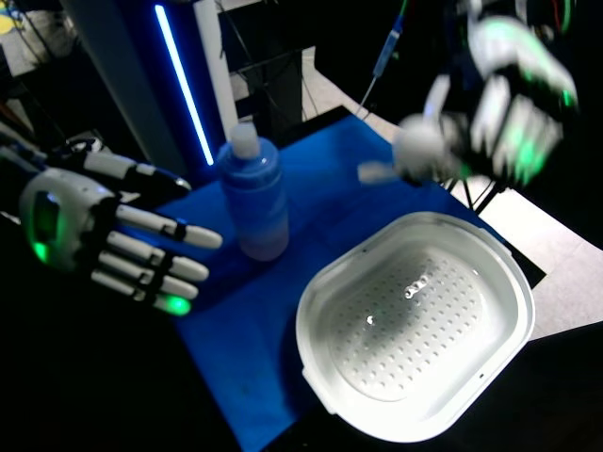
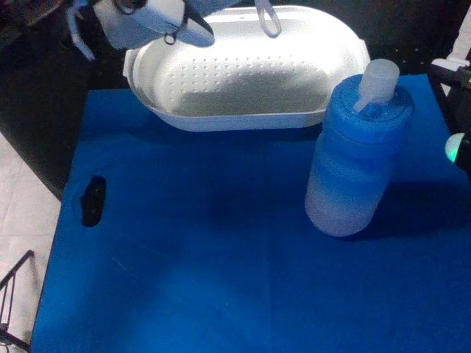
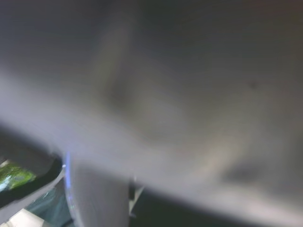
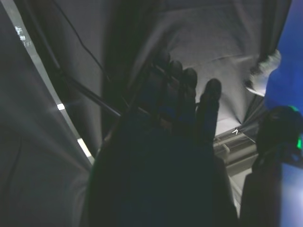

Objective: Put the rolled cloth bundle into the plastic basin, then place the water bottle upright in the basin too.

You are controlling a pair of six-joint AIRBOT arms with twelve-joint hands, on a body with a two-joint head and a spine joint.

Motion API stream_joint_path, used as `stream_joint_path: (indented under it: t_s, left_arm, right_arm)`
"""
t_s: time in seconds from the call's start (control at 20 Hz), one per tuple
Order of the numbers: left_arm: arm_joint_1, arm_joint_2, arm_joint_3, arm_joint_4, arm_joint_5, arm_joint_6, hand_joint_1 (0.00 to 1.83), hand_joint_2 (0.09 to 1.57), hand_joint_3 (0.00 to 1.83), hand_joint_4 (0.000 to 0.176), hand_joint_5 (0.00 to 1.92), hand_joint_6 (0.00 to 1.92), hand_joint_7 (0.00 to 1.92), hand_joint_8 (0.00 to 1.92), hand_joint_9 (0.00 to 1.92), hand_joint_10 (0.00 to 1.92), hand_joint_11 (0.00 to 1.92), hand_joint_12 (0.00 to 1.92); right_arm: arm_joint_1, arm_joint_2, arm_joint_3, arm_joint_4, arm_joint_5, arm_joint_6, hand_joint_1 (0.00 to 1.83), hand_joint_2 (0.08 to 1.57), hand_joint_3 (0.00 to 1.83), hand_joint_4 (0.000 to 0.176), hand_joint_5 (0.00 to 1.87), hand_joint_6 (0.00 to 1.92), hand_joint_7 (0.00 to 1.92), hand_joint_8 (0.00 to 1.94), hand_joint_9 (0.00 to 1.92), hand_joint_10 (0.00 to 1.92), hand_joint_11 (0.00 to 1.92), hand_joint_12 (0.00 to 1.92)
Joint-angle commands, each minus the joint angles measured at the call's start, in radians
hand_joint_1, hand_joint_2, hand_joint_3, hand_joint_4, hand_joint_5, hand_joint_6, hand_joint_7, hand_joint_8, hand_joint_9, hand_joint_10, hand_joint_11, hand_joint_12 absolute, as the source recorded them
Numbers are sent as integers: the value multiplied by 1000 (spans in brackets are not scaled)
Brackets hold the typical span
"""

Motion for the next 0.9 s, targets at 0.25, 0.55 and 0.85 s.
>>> stream_joint_path:
  t_s: [0.25, 0.55, 0.85]
  left_arm:
    - [-19, -165, 216, -67, 68, -15, 1751, 1151, 0, 176, 831, 1921, 1000, 1921, 1220, 1921, 1367, 1921]
    - [9, -280, 387, -47, 147, -115, 1707, 1158, 0, 176, 877, 1921, 1022, 1921, 1218, 1921, 1351, 1921]
    - [31, -327, 442, -52, 193, -116, 1277, 1239, 3, 176, 649, 1921, 868, 1921, 1104, 1921, 1277, 1921]
  right_arm:
    - [18, -20, 29, -21, 126, 24, 371, 1365, 1, 70, 280, 2, 214, 4, 169, 0, 171, 2]
    - [30, -50, 60, -40, 126, 49, 360, 1370, 2, 59, 295, 0, 231, 2, 179, 5, 185, 11]
    - [46, -65, 74, -53, 126, 55, 412, 1372, 0, 68, 291, 1, 229, 1, 211, 4, 205, 10]
